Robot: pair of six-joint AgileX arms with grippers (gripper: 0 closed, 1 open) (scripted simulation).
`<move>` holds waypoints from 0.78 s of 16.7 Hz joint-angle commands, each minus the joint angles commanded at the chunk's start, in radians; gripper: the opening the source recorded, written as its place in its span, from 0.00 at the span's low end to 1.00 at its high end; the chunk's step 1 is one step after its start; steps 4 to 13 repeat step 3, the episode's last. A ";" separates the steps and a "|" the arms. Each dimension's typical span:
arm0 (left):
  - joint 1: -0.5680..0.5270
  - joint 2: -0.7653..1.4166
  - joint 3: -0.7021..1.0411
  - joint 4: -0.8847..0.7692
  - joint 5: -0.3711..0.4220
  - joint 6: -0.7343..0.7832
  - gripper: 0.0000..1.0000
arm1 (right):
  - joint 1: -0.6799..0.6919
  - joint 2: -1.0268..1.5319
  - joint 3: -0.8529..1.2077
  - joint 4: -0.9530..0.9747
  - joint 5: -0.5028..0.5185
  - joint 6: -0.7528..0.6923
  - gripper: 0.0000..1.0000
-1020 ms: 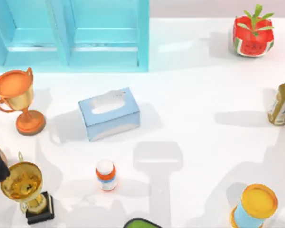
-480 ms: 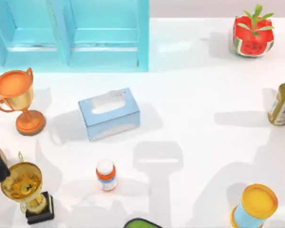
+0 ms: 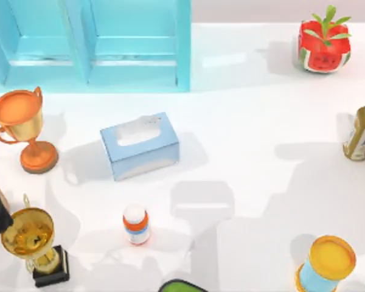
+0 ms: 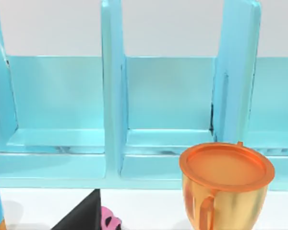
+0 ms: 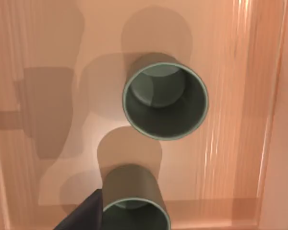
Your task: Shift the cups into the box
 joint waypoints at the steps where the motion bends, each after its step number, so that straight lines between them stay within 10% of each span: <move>1: 0.000 0.000 0.000 0.000 0.000 0.000 1.00 | 0.000 0.001 0.019 -0.019 -0.001 0.000 1.00; 13: 0.000 0.000 0.000 0.000 0.000 0.000 1.00 | 0.000 0.002 0.028 -0.028 -0.002 0.000 1.00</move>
